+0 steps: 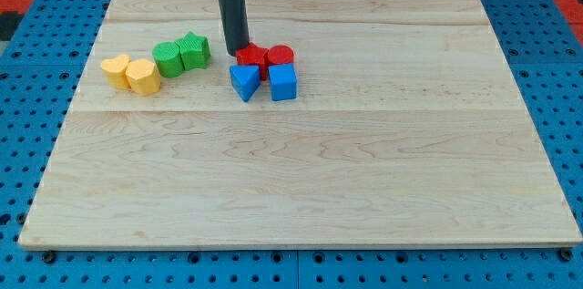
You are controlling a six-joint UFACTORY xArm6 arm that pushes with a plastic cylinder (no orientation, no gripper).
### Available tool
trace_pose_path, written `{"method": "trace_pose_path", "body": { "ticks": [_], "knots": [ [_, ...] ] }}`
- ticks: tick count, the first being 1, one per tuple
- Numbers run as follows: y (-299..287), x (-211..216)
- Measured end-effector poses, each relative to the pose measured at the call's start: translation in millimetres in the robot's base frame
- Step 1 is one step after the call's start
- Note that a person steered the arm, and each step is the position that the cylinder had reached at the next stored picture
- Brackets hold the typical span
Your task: Move yellow blocks and green blocks towards center left
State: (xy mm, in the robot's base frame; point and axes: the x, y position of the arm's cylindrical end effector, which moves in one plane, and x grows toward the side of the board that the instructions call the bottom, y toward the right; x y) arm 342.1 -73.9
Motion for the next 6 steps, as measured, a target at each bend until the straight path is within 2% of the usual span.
{"method": "trace_pose_path", "body": {
  "ticks": [1,2,4,6],
  "knots": [
    [2,-1],
    [-32,-20],
    [-73,6],
    [-78,3]
  ]
}}
